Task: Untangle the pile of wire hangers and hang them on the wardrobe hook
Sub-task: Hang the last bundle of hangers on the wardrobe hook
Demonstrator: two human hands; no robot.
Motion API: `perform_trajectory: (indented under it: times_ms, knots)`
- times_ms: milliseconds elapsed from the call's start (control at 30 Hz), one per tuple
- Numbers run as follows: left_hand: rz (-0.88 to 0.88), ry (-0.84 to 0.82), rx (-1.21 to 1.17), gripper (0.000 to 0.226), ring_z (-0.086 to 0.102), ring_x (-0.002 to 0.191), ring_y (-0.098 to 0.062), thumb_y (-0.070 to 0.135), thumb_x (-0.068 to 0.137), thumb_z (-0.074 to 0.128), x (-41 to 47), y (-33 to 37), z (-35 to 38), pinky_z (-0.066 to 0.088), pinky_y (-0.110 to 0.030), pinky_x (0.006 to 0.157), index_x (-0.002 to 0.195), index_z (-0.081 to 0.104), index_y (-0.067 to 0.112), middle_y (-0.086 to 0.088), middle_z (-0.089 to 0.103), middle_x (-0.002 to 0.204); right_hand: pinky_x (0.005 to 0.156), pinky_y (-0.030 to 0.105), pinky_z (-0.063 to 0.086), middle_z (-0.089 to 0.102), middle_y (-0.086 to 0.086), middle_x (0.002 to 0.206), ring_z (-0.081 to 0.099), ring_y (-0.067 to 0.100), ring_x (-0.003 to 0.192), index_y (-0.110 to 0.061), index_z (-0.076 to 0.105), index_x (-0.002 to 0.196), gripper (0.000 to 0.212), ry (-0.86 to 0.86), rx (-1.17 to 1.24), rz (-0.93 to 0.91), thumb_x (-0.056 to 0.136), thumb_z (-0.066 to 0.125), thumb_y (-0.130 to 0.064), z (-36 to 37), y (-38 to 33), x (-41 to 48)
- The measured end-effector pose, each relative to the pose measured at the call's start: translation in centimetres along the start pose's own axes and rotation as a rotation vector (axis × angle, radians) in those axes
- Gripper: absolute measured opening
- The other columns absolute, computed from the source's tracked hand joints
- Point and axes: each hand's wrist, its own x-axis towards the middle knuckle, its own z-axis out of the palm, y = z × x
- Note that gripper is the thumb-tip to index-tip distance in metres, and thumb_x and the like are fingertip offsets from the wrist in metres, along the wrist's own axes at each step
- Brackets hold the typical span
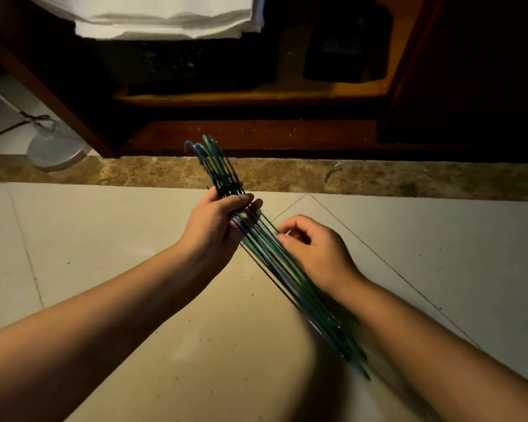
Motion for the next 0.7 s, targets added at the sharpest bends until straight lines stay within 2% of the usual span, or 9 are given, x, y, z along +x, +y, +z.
perform_trajectory:
  times_ms: [67, 167, 233, 300, 367, 433, 533, 633, 700]
  knots:
    - [0.004, 0.001, 0.025, 0.015, 0.063, 0.078, -0.022, -0.005, 0.092, 0.043, -0.3, 1.9, 0.6, 0.056, -0.026, 0.066, 0.089, 0.048, 0.009, -0.016, 0.058, 0.088, 0.080, 0.027, 0.050, 0.062, -0.008, 0.086, 0.059, 0.010, 0.086, -0.028, 0.060, 0.096, 0.012, -0.053, 0.067, 0.016, 0.094, 0.051, -0.021, -1.1, -1.7, 0.8]
    - [0.016, -0.016, 0.011, 0.018, 0.060, 0.071, -0.021, -0.005, 0.092, 0.042, -1.0, 5.3, 1.5, 0.055, -0.024, 0.060, 0.086, 0.049, 0.011, -0.013, 0.055, 0.077, 0.078, 0.021, 0.049, 0.060, -0.008, 0.096, 0.059, 0.006, 0.090, -0.030, 0.053, 0.107, 0.016, -0.189, 0.155, 0.048, 0.092, 0.049, -0.033, -2.7, -5.2, 0.9]
    - [0.028, -0.047, 0.002, 0.022, 0.058, 0.064, -0.018, -0.007, 0.091, 0.042, -1.7, 7.8, 2.7, 0.052, -0.025, 0.059, 0.085, 0.051, 0.012, -0.010, 0.053, 0.070, 0.086, 0.028, 0.047, 0.058, -0.002, 0.110, 0.057, 0.012, 0.101, -0.032, 0.048, 0.117, 0.039, -0.254, 0.084, 0.044, 0.082, 0.051, -0.048, -3.5, -7.9, 0.8]
    - [0.061, -0.059, 0.035, 0.025, 0.058, 0.060, -0.015, -0.009, 0.088, 0.041, -3.0, 10.5, 4.3, 0.050, -0.024, 0.057, 0.084, 0.053, 0.013, -0.008, 0.054, 0.067, 0.093, 0.030, 0.044, 0.051, -0.001, 0.119, 0.051, 0.015, 0.112, -0.033, 0.041, 0.130, 0.056, -0.284, -0.025, 0.042, 0.080, 0.054, -0.053, -4.4, -11.4, 0.8]
    - [0.095, -0.043, 0.046, 0.028, 0.059, 0.055, -0.013, -0.011, 0.085, 0.041, -5.0, 14.0, 6.4, 0.050, -0.020, 0.050, 0.082, 0.055, 0.012, -0.006, 0.056, 0.066, 0.094, 0.030, 0.043, 0.047, -0.002, 0.124, 0.048, 0.013, 0.116, -0.034, 0.033, 0.137, 0.068, -0.281, -0.101, 0.018, 0.079, 0.059, -0.056, -6.0, -16.0, 0.5]
    - [0.103, -0.019, 0.031, 0.028, 0.059, 0.051, -0.010, -0.012, 0.085, 0.043, -7.7, 18.6, 9.0, 0.046, -0.016, 0.042, 0.081, 0.055, 0.013, -0.005, 0.056, 0.066, 0.094, 0.028, 0.042, 0.049, -0.003, 0.127, 0.048, 0.011, 0.117, -0.035, 0.030, 0.138, 0.074, -0.254, -0.187, -0.016, 0.077, 0.065, -0.054, -8.2, -21.8, -0.2]
    - [0.090, 0.007, -0.037, 0.024, 0.059, 0.060, -0.015, -0.010, 0.086, 0.044, -12.3, 26.5, 12.9, 0.045, -0.016, 0.038, 0.083, 0.049, 0.013, -0.010, 0.056, 0.074, 0.090, 0.023, 0.041, 0.051, -0.004, 0.129, 0.050, 0.011, 0.115, -0.036, 0.027, 0.140, 0.080, -0.293, -0.322, -0.056, 0.075, 0.073, -0.044, -11.6, -31.5, -1.6]
    - [0.028, -0.024, -0.172, 0.024, 0.061, 0.066, -0.019, -0.008, 0.087, 0.040, -17.1, 34.7, 16.3, 0.052, -0.022, 0.048, 0.102, 0.046, 0.011, -0.013, 0.056, 0.081, 0.089, 0.021, 0.042, 0.052, 0.000, 0.131, 0.052, 0.013, 0.116, -0.028, 0.026, 0.142, 0.079, -0.323, -0.476, -0.148, 0.078, 0.073, -0.028, -14.8, -41.5, -2.9]
    - [-0.077, -0.043, -0.282, 0.027, 0.058, 0.074, -0.023, -0.003, 0.086, 0.040, -20.2, 40.4, 18.6, 0.054, -0.026, 0.053, 0.111, 0.046, 0.006, -0.015, 0.056, 0.086, 0.092, 0.026, 0.042, 0.051, 0.004, 0.133, 0.051, 0.019, 0.118, -0.025, 0.024, 0.143, 0.071, -0.295, -0.647, -0.203, 0.085, 0.065, -0.024, -17.2, -48.3, -3.5]
